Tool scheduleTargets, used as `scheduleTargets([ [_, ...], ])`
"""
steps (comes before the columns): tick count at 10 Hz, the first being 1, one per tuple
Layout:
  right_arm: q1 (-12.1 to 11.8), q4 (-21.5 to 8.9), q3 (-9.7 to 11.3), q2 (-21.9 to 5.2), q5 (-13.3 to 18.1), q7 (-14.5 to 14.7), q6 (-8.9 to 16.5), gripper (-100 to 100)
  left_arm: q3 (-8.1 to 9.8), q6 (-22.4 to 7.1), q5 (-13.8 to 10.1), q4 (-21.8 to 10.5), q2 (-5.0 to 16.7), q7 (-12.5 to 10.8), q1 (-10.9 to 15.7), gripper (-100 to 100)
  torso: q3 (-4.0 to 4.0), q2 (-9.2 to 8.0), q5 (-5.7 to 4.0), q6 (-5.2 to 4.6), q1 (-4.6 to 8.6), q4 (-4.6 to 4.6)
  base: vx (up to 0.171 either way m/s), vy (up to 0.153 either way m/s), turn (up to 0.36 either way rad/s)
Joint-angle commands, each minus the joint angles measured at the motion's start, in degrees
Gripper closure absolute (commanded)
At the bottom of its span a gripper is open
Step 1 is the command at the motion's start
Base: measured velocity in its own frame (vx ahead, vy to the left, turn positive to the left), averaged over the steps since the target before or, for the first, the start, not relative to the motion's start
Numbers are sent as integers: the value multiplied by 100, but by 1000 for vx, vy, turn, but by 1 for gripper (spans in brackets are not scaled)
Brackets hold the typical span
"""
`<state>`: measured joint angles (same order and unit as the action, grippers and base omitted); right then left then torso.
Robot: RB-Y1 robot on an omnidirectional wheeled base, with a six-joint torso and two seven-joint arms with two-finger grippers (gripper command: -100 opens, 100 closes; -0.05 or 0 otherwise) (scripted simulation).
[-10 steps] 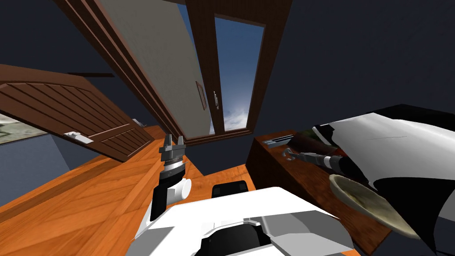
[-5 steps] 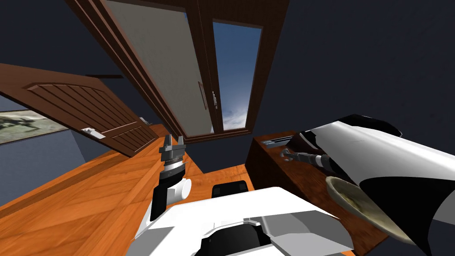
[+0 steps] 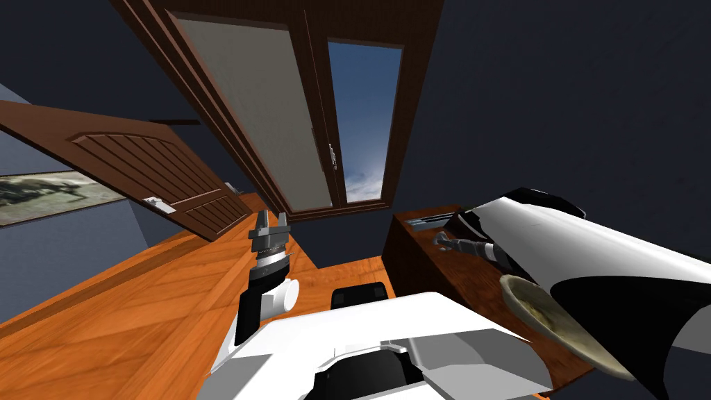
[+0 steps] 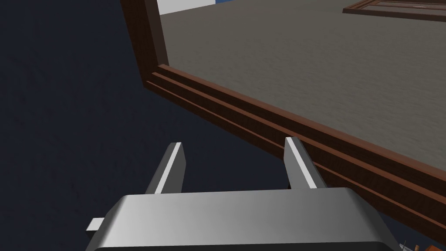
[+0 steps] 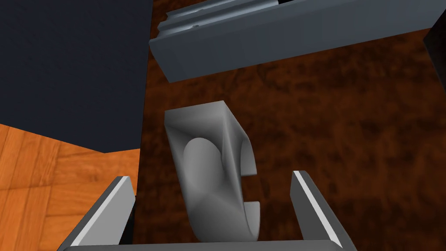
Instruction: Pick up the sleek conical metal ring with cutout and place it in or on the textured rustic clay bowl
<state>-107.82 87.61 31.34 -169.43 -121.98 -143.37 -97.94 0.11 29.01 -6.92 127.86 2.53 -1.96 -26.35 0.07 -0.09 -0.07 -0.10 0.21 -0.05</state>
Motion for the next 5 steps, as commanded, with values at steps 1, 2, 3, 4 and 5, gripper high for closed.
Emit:
scheduleTargets([
  [1,-68,-43,12,-72,-19,-93,-180,-100,0,0,0,0,0,0,0,0,0,0,0,0,0,0,-24,-41,27],
  [2,-41,-21,6,-50,-14,-51,-112,-100,0,0,0,0,0,0,0,0,-1,1,1,0,-4,0,-10,-15,5],
  [3,-44,-24,7,-55,-16,-63,-134,0,0,0,0,0,0,0,0,0,-2,5,3,-1,-12,1,0,0,0],
  [4,-95,-64,-117,-139,-196,-148,45,-100,0,0,0,0,0,0,0,0,-4,8,4,0,-18,1,-24,-13,191],
  [5,-120,-84,-179,-182,-286,-191,133,-100,-1,0,0,0,0,0,1,0,-4,5,4,6,-18,2,-38,-21,225],
])
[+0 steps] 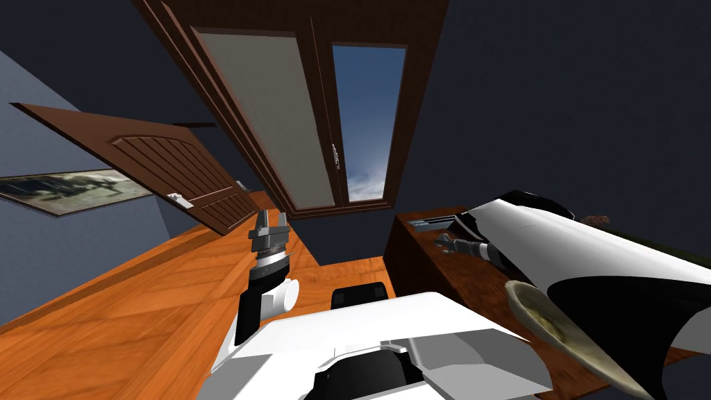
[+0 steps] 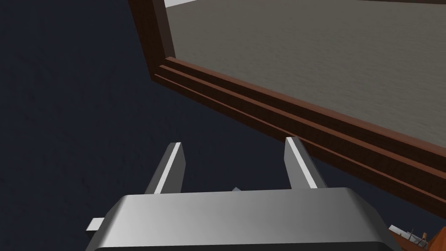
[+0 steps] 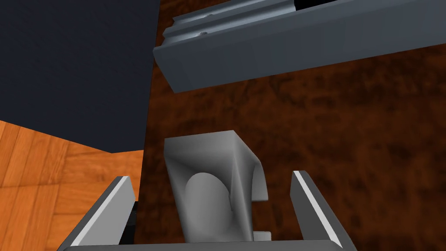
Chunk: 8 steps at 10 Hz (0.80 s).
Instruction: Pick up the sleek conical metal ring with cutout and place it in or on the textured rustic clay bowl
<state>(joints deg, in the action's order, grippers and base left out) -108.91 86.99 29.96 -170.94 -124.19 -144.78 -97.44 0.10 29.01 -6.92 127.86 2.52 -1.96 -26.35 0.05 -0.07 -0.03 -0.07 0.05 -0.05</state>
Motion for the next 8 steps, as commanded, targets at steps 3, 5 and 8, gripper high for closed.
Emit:
scheduleTargets([
  [3,0,-2,-6,-5,-9,-11,20,100,0,0,0,0,0,0,-1,0,-3,6,1,-5,-3,1,-5,-4,13],
  [5,-2,-3,-2,-8,-6,-5,25,100,0,0,0,0,0,0,-1,0,-2,6,-1,-7,-3,-1,0,0,0],
  [8,31,12,62,40,86,22,-65,100,0,0,0,0,0,0,-1,0,-3,7,0,-8,-3,-1,6,3,-62],
])
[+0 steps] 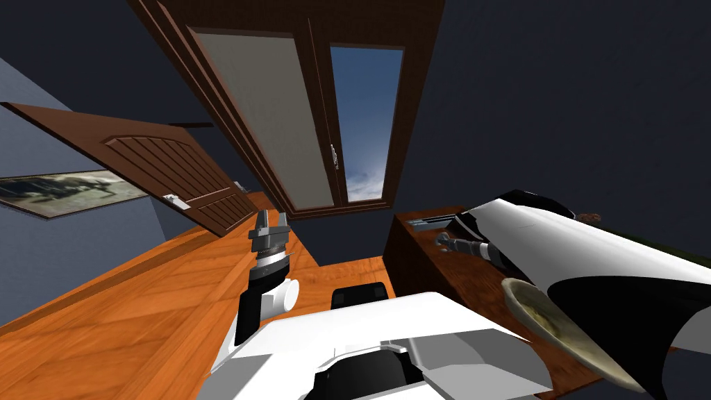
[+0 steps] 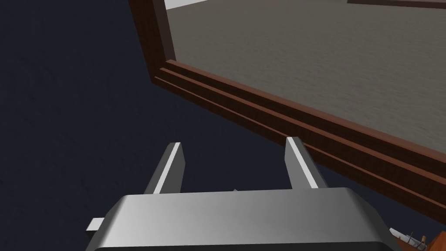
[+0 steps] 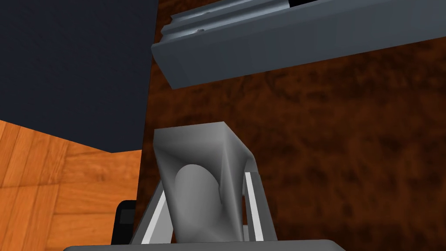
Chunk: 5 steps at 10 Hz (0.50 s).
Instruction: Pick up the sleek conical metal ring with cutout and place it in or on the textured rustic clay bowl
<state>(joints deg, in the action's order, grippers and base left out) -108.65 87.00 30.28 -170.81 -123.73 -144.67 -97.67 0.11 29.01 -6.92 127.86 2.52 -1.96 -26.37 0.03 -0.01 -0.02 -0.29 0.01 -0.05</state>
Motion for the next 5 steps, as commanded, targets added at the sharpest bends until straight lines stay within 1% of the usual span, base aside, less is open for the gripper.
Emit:
scheduleTargets([
  [1,38,38,113,84,160,69,-159,100,0,0,0,0,0,0,0,0,0,0,0,0,0,0,37,25,-270],
  [2,23,13,62,48,91,39,-86,100,0,0,0,0,0,0,0,0,-1,1,1,-5,-3,2,15,14,-67],
  [3,19,18,74,59,103,50,-106,0,-1,0,0,0,0,0,1,0,-3,3,-1,10,-3,2,0,0,0],
  [4,51,8,82,72,131,35,129,100,0,0,0,0,0,0,1,0,-3,4,-2,10,-1,2,-16,15,13],
  [5,85,-2,92,88,162,24,279,100,-1,0,0,0,0,0,1,0,-2,-1,-2,8,-3,3,-33,29,13],
])
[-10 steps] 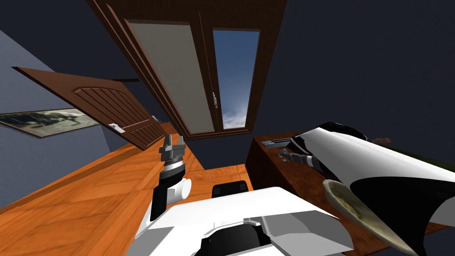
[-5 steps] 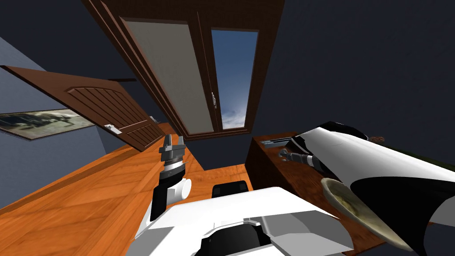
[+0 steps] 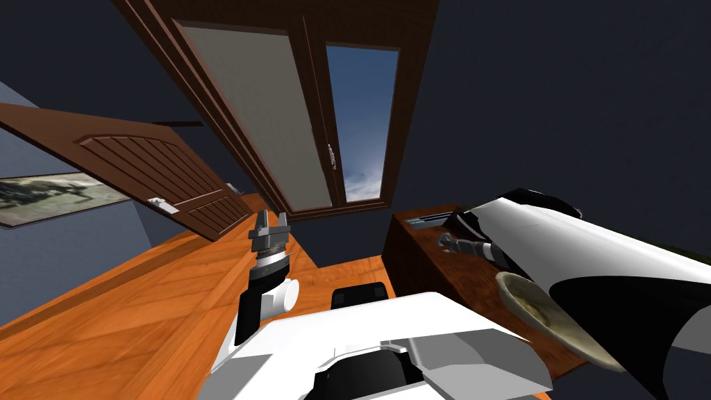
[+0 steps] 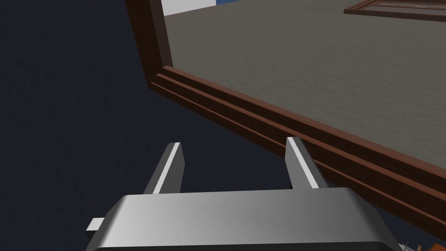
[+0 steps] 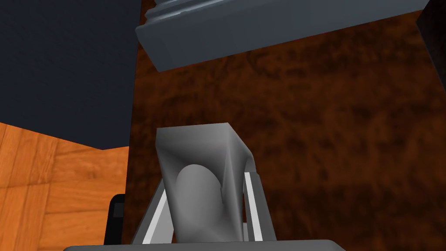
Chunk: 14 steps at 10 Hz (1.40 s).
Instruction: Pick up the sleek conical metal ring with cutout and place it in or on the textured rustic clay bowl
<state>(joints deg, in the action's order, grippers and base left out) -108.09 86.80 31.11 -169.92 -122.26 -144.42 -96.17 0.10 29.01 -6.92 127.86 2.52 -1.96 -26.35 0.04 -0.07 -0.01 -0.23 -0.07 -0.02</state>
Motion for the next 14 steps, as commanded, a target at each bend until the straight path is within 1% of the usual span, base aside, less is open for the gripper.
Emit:
scheduleTargets([
  [1,74,4,21,21,53,-14,286,100,0,0,0,0,0,0,0,0,0,0,0,0,0,0,-47,32,11],
  [2,128,-15,37,49,99,-27,446,100,0,0,0,0,0,0,0,0,4,-6,2,-2,-3,-1,-63,35,15],
  [4,257,-61,78,125,208,-56,679,100,0,0,0,0,0,0,0,0,9,-20,-4,-9,-4,1,-69,39,17],
  [5,412,-119,128,223,334,-87,827,100,0,0,0,0,0,0,1,0,14,-27,-3,-10,-5,-1,-116,43,20],
  [6,498,-152,155,281,402,-103,877,100,0,0,0,0,0,0,1,0,22,-42,-1,-10,-7,-5,-129,20,21],
  [7,678,-224,213,409,546,-138,942,100,0,0,0,0,0,0,1,0,29,-52,1,-11,-2,-9,-142,11,19],
  [8,771,-262,245,477,619,-158,960,100,0,0,0,0,0,0,1,0,34,-59,0,-8,1,-12,-142,-8,19],
  [9,954,-337,312,611,759,-200,975,100,0,0,0,0,0,0,1,0,37,-62,0,-7,8,-14,-137,-30,22],
  [11,1128,-405,384,733,886,-243,970,100,0,0,0,0,1,0,1,0,37,-61,-3,-8,22,-15,-104,-36,11],
  [13,1432,-508,541,911,1096,-312,934,100,1,0,0,0,1,0,1,0,33,-54,-4,2,24,-14,-123,-57,22],
  [14,1499,-526,583,941,1139,-326,924,100,1,0,0,0,1,0,1,0,39,-63,-5,1,32,-16,-130,-69,19],
])
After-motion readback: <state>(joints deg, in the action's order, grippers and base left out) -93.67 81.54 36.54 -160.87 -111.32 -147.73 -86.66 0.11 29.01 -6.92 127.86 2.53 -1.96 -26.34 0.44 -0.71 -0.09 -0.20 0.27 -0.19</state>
